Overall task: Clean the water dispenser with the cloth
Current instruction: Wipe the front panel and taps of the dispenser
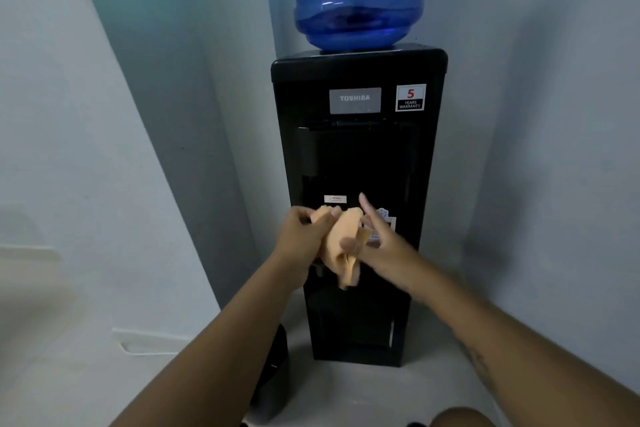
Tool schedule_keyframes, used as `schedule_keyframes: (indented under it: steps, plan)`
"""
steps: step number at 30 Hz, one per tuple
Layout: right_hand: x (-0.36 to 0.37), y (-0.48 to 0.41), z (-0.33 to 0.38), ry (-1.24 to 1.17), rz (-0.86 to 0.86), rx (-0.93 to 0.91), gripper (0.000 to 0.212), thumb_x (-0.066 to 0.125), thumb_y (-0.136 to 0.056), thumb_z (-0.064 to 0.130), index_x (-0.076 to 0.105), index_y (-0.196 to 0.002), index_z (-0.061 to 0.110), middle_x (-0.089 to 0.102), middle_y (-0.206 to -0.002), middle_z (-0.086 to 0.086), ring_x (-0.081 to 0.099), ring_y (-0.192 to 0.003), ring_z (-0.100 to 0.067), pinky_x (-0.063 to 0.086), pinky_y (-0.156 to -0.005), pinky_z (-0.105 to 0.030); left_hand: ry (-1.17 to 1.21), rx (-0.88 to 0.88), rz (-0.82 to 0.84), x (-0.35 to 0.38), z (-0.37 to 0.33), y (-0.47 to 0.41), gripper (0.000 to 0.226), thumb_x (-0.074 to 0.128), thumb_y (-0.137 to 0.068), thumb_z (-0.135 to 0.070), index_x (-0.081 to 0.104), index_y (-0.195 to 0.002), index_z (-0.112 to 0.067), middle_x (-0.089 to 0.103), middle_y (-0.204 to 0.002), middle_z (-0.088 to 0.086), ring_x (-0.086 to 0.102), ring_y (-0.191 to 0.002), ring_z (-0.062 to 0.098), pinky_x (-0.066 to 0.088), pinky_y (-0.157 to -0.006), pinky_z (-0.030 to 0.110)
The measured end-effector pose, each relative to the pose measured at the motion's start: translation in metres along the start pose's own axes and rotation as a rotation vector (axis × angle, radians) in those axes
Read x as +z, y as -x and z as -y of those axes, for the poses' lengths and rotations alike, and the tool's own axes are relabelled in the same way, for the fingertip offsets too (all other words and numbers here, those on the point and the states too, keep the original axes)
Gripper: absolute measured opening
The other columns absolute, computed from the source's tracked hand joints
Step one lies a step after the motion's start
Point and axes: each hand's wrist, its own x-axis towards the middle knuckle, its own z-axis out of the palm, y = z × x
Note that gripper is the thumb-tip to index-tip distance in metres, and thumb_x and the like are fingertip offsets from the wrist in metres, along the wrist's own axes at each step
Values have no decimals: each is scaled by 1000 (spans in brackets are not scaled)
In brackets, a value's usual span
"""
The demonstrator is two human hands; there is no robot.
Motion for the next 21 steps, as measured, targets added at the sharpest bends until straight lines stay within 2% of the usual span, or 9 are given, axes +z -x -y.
schedule_keyframes:
  steps: [3, 5, 6, 8, 11, 14, 16, 18, 21]
  plan:
    - [33, 18, -15, -336, -49, 126, 66, 68, -86, 42, 34, -143, 48, 62, -124, 14, 65, -99, 0, 51, -74, -15, 81, -119, 122, -1, 17, 19, 32, 71, -86, -41, 62, -95, -10, 69, -92, 13, 66, -78, 21, 53, -67, 35]
    - [45, 21, -21, -338, -105, 186, 31, 61, -95, 29, 56, -126, 30, 71, -103, 7, 69, -88, -2, 51, -68, -15, -112, -138, 180, -6, 18, 25, 40, 59, -95, -44, 70, -104, -7, 71, -96, 10, 66, -82, 17, 54, -69, 28]
    - [47, 18, -22, -254, -154, 186, 19, 59, -97, 27, 60, -116, 30, 70, -98, 7, 69, -86, -4, 49, -65, -14, -288, -99, 159, -10, 16, 21, 46, 52, -98, -49, 71, -108, -8, 70, -99, 9, 65, -85, 17, 54, -71, 28]
    - [38, 3, -21, 11, -297, 53, 20, 58, -97, 27, 54, -114, 35, 63, -104, 11, 64, -93, -6, 44, -65, -12, -511, 16, 6, -24, 5, 1, 50, 43, -101, -50, 68, -110, -8, 68, -104, 10, 64, -92, 23, 54, -83, 36]
    - [9, -45, 0, 411, -419, -312, 37, 58, -96, 32, 49, -132, 28, 56, -118, 10, 56, -101, -8, 49, -77, -23, -412, 142, -176, -46, -29, -50, 42, 39, -103, -46, 60, -106, -10, 65, -109, 10, 62, -101, 33, 51, -94, 48]
    - [-18, -108, 27, 1013, -500, -725, 54, 72, -84, 16, 54, -134, 20, 61, -118, 1, 57, -104, -23, 52, -85, -39, -337, 375, -348, -50, -65, -94, 28, 38, -104, -40, 53, -109, -17, 56, -108, 2, 57, -106, 26, 47, -92, 38]
    - [-36, -147, 35, 1338, -435, -935, 56, 71, -81, 7, 56, -134, 19, 61, -128, -4, 55, -120, -30, 45, -102, -45, -329, 530, -445, -45, -86, -120, 33, 40, -103, -40, 50, -124, -17, 49, -121, 0, 51, -114, 19, 42, -94, 34]
    - [-57, -166, 30, 1550, -352, -1061, 49, 65, -86, 5, 56, -133, 17, 49, -146, -8, 42, -137, -33, 35, -113, -48, -262, 590, -434, -37, -100, -147, 47, 42, -101, -47, 41, -139, -20, 43, -139, 0, 45, -125, 14, 39, -101, 33]
    - [-91, -153, -1, 1609, -474, -1091, 41, 57, -96, 10, 53, -136, 12, 39, -153, -11, 35, -142, -32, 31, -115, -49, -101, 666, -305, -30, -123, -179, 52, 41, -102, -46, 33, -149, -23, 42, -147, -5, 40, -130, 5, 36, -108, 23]
